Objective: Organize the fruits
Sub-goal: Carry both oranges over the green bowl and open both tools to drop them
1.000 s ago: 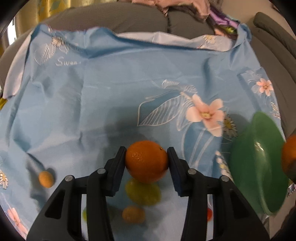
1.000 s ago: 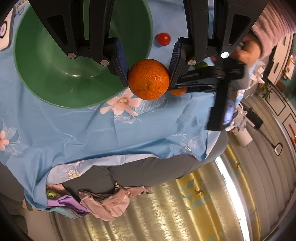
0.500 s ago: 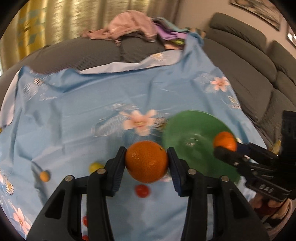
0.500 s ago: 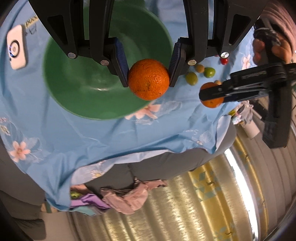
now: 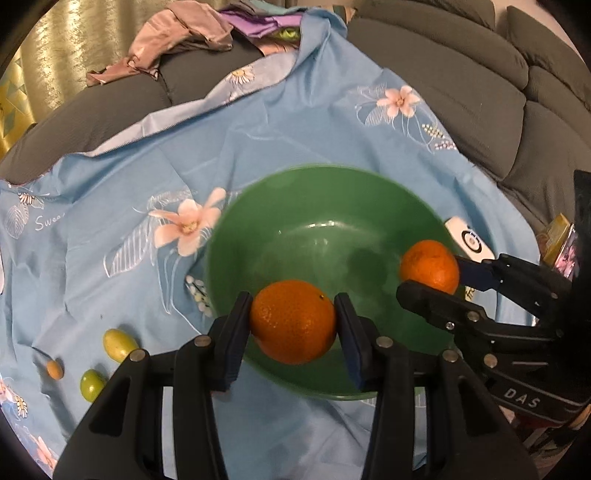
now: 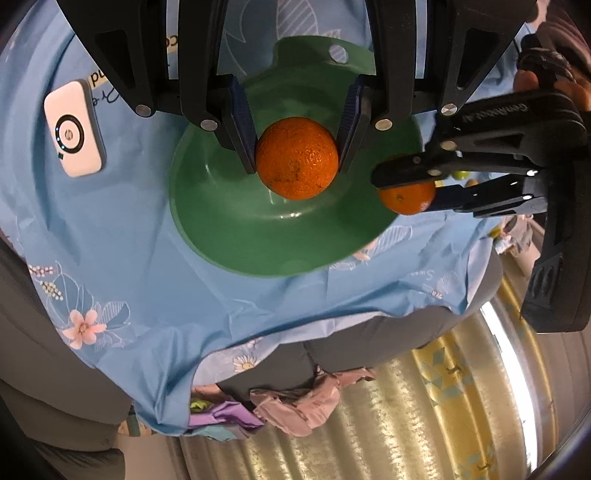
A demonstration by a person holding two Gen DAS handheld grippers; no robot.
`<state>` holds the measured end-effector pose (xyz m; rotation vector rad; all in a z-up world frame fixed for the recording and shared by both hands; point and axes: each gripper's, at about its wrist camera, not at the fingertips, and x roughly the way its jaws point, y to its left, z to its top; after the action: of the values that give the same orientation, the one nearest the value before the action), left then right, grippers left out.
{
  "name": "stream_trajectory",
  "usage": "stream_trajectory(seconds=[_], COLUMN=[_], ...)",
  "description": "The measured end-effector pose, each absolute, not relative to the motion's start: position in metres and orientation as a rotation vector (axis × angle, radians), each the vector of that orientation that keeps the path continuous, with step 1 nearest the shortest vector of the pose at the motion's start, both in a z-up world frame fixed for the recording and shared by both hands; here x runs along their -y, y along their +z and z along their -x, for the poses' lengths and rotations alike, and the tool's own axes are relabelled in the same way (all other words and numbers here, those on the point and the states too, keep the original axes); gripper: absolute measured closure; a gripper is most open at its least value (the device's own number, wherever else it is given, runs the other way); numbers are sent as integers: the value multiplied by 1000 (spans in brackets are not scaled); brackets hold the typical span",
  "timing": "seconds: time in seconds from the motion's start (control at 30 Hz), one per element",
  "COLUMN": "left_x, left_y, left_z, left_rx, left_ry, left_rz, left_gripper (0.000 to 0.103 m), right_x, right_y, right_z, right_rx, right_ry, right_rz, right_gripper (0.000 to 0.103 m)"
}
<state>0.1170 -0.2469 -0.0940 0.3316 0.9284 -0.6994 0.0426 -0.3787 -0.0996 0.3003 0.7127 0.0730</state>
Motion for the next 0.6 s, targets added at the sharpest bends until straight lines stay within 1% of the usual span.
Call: stream_trajectory(seconds=[0.1,0.13,0.17,0.23,0.3,0.33,0.43,0.5,0.53,0.6], left_x=[248,247,246,243,239,236,222,210,203,187], left_y=[-94,-93,-91,-88,-84,-83,-80,-78,-77,-75], left_z=[-116,-116,-116,-115,-113,-113,-110,-108,-106,-103], left_rx=[-919,-917,-915,-903,-895,-895,-902,-910,-912,-917], left_ry=[-682,-684,-685,-672,-663,-654,-630,-609,-595,-564], left_rz=[-348,-346,-342,-338,-332,-327,-295,-265,-247,-215], left_gripper=[58,55,48,38,35,32,31,26,21,20], right_x=[378,379,379,379,379,378,373,370,368,364], right_y=[-104,-105,-106,-107,-106,-104,-98,-94,-92,-89], right_z=[-42,-42,-42,-42,-41,-40,-37,-34,-33,-31], right_rx=[-728,-733,-737,-746,-745,-740,-727,-719,-716,-711], right_ry=[70,65,59,49,42,43,41,42,46,52], right_rz=[-302,-304,-306,-310,-308,-303,-285,-275,-272,-265], right_gripper=[59,59,59,59,59,59,58,58,58,58])
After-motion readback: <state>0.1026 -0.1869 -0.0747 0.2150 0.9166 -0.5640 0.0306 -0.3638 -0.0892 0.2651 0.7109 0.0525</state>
